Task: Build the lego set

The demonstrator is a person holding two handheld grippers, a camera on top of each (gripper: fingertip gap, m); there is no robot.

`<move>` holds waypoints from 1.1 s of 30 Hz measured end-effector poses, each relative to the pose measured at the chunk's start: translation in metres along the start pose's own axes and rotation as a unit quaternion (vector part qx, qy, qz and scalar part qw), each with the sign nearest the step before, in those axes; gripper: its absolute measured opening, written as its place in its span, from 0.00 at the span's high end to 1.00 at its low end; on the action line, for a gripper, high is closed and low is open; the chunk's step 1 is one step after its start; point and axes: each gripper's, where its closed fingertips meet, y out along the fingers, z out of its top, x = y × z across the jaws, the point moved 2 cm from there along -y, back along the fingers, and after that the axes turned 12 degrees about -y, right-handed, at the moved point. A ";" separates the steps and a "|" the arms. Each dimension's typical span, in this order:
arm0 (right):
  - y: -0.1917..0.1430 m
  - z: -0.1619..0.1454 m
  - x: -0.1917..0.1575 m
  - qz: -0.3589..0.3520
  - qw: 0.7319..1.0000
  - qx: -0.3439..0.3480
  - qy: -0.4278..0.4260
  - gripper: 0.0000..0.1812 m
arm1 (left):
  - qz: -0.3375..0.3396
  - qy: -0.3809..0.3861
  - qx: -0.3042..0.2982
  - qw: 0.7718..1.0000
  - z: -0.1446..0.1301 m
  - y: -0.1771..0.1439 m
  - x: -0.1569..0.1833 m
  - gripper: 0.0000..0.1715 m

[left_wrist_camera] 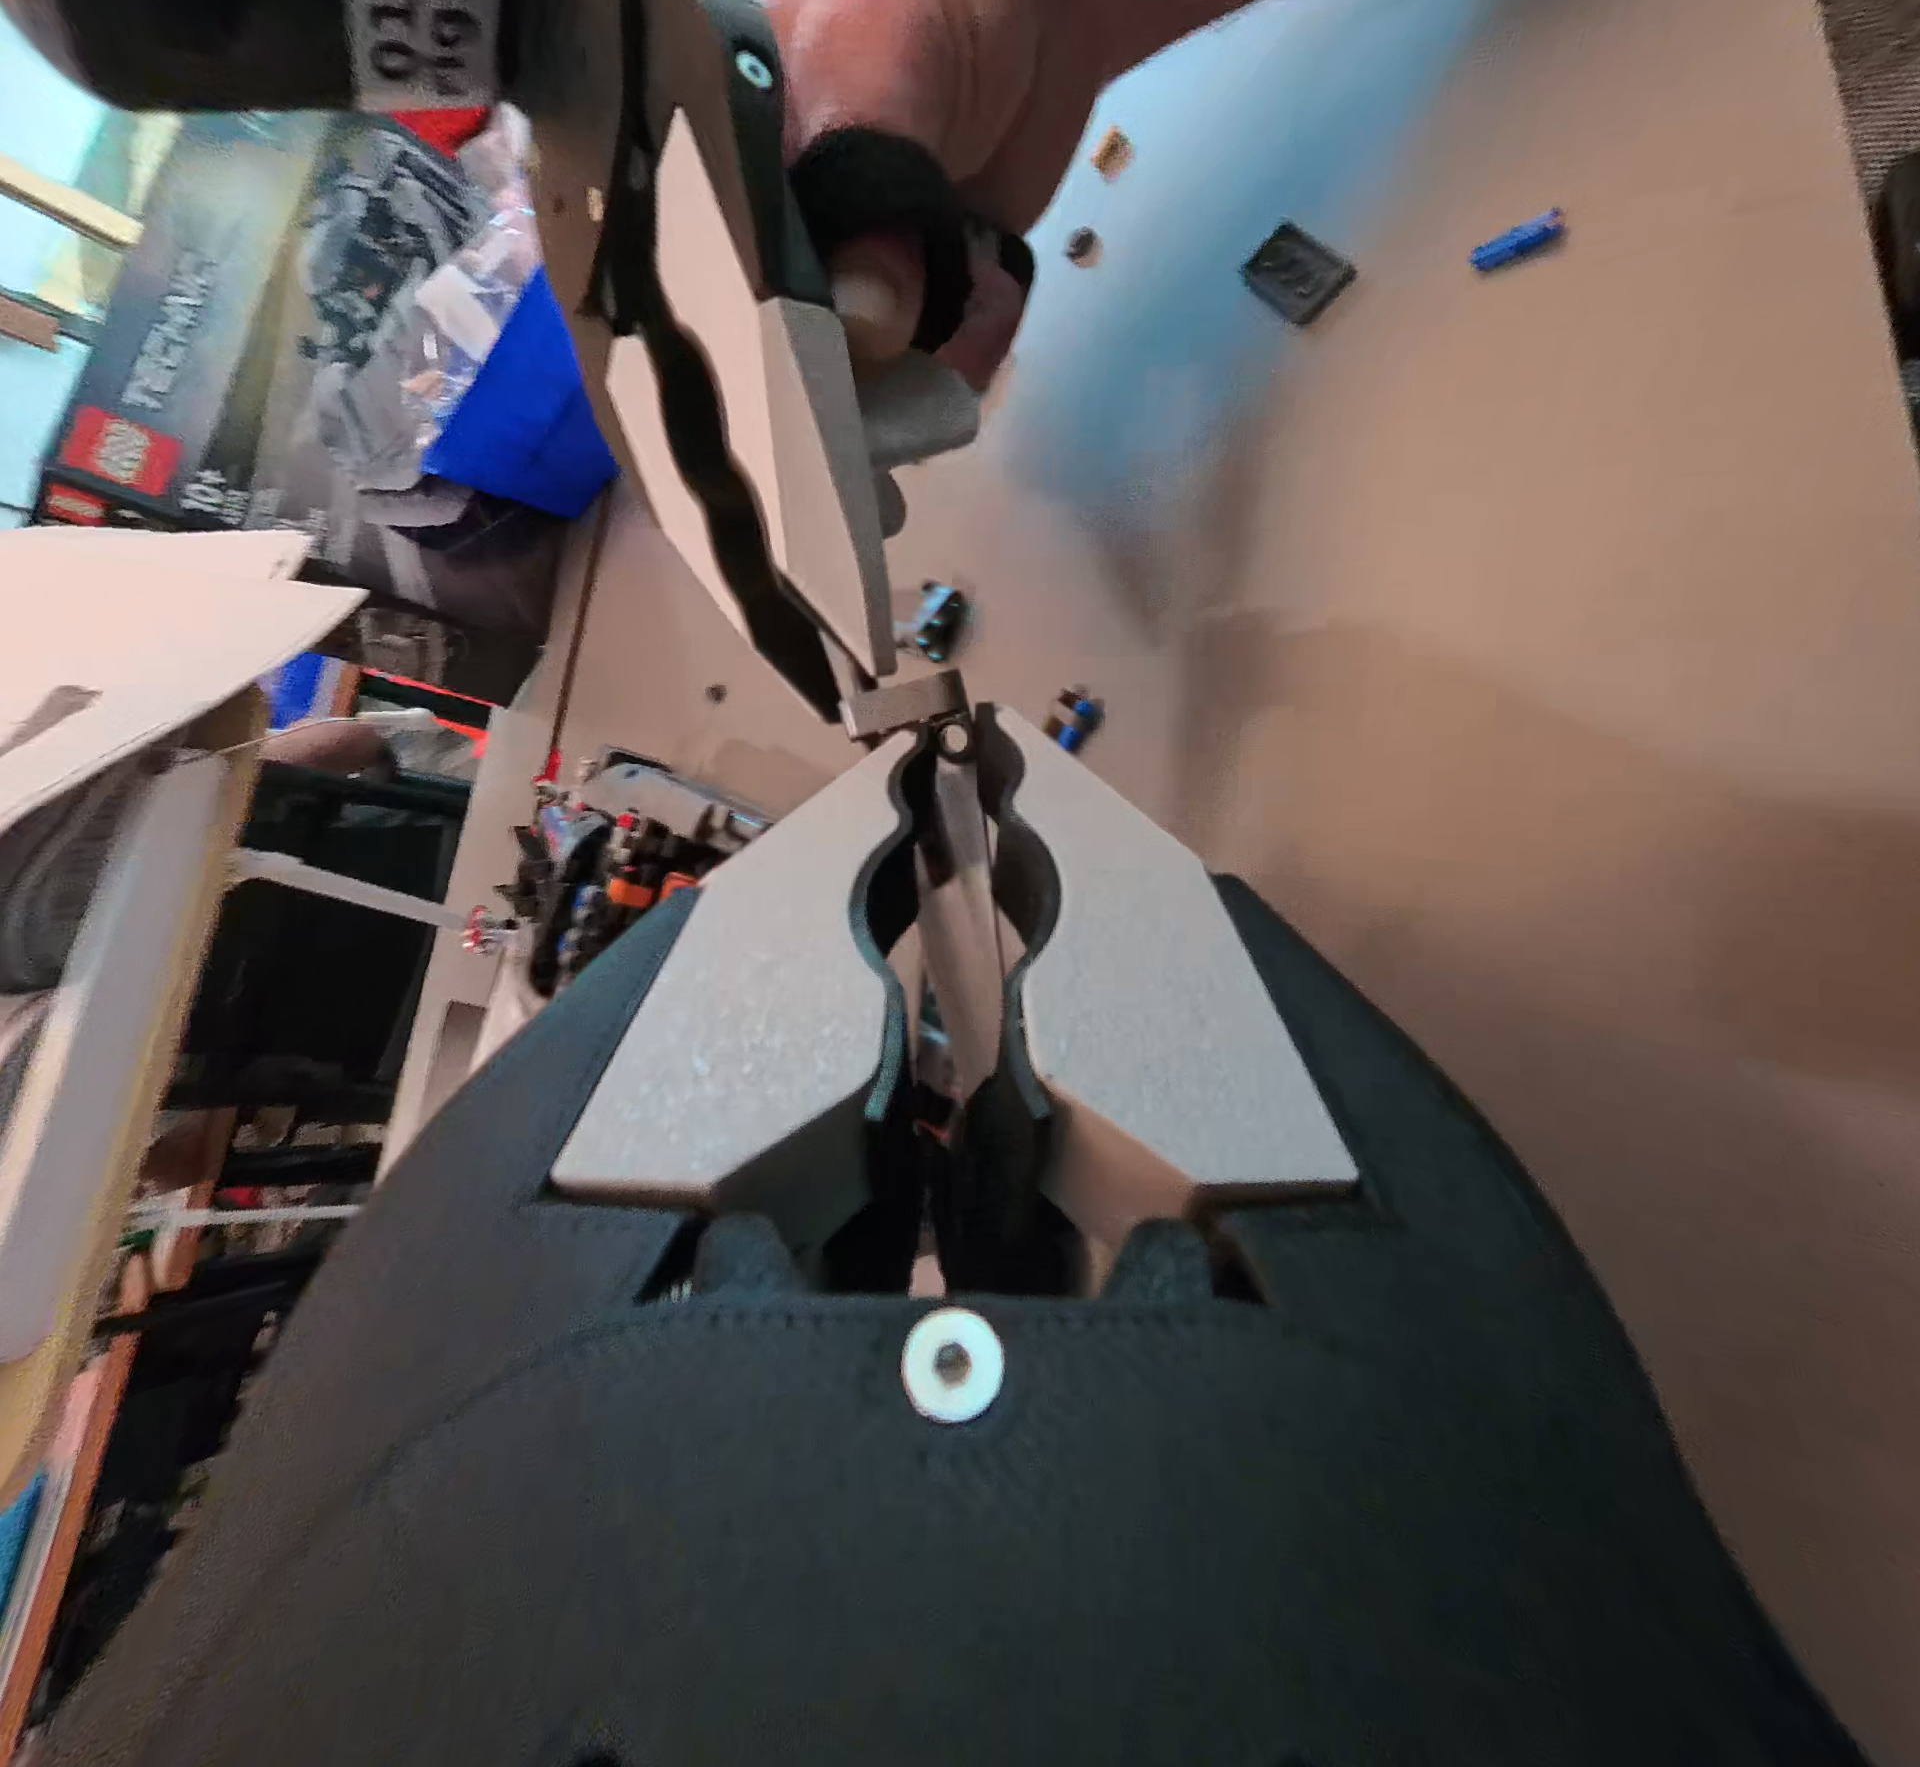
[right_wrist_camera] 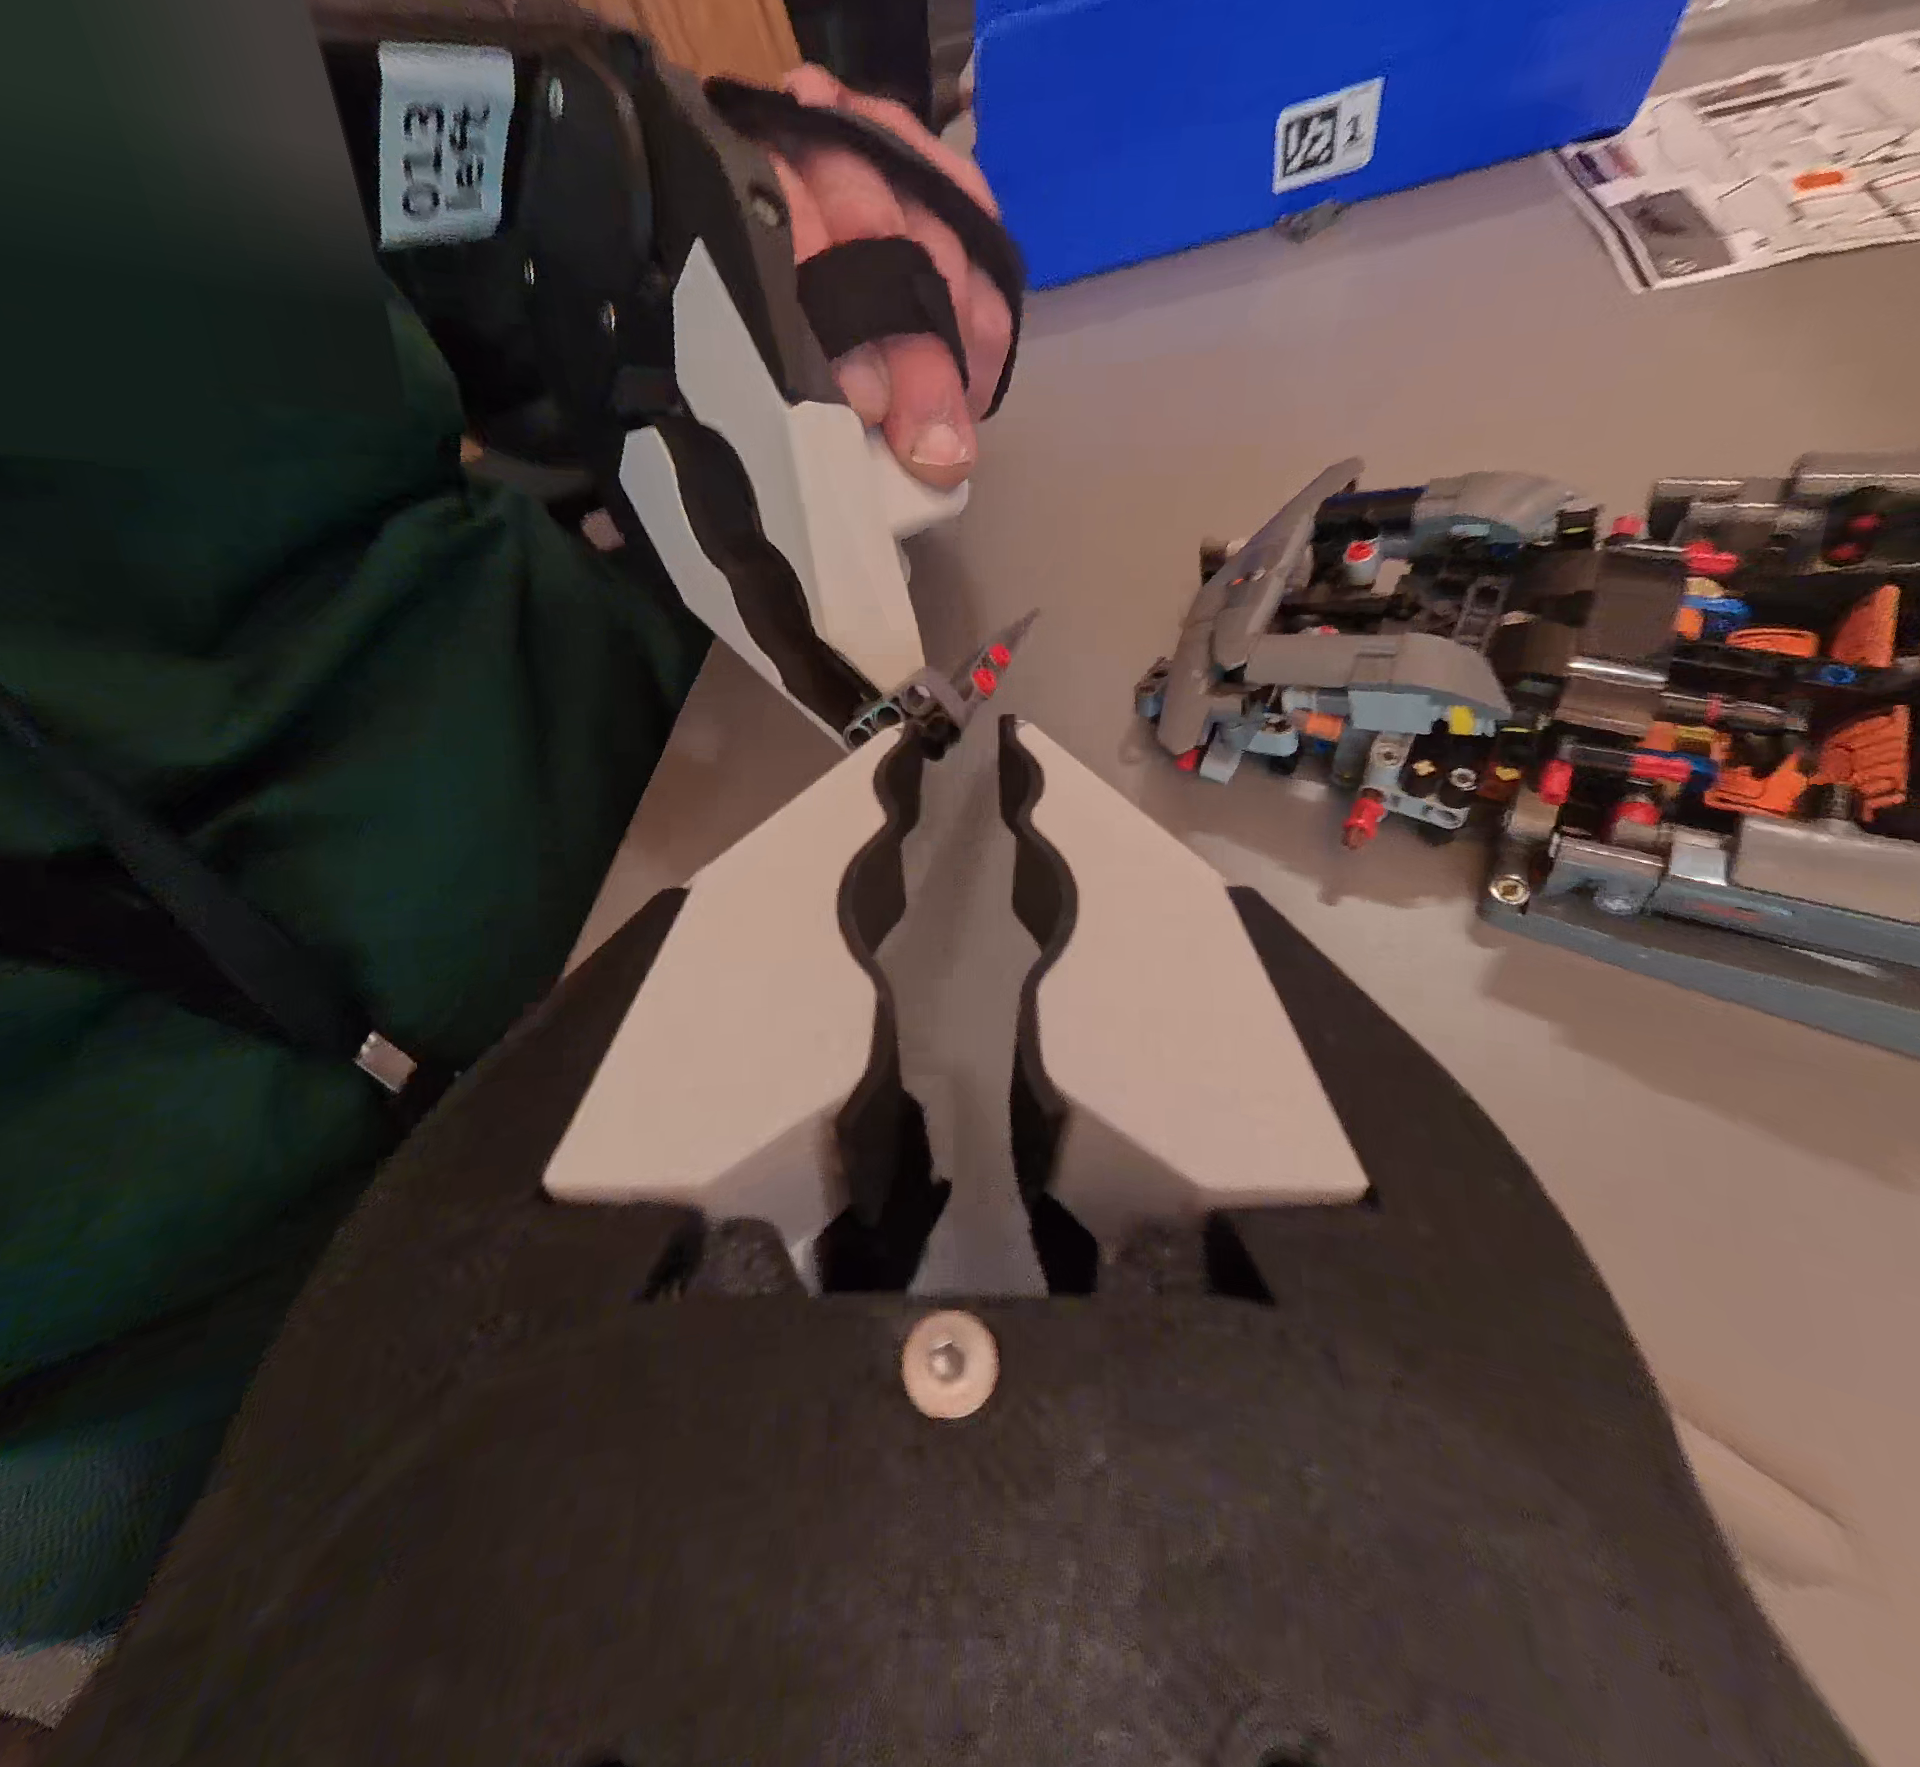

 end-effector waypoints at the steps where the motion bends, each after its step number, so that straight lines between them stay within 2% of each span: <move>1: -0.003 0.004 0.002 0.000 1.000 0.018 0.014 0.91 | 0.013 0.006 0.005 1.000 0.003 -0.001 -0.004 0.97; 3: -0.009 0.008 0.004 0.009 0.998 0.047 0.050 0.86 | 0.026 0.014 0.014 0.999 0.008 -0.002 -0.007 0.97; 7: -0.020 0.022 -0.002 0.078 0.980 0.137 0.117 0.86 | 0.052 0.040 0.033 0.997 0.019 -0.007 -0.014 0.97; 11: -0.017 0.027 -0.010 0.112 0.974 0.157 0.117 0.92 | 0.057 0.064 0.041 0.996 0.029 -0.009 -0.014 0.97; 18: -0.021 0.033 -0.017 0.131 0.969 0.182 0.104 0.93 | 0.052 0.083 0.048 0.994 0.038 -0.012 -0.014 0.97; 26: -0.027 0.039 -0.004 0.044 0.981 0.165 0.089 0.95 | 0.109 0.068 0.019 0.991 0.033 -0.008 -0.032 0.96; 29: -0.030 0.042 0.002 0.002 0.981 0.156 0.113 0.84 | 0.141 0.074 0.003 0.987 0.031 -0.008 -0.040 0.96; 33: -0.023 0.041 0.001 -0.037 0.984 0.126 0.123 0.87 | 0.150 0.093 0.000 0.984 0.034 -0.007 -0.040 0.96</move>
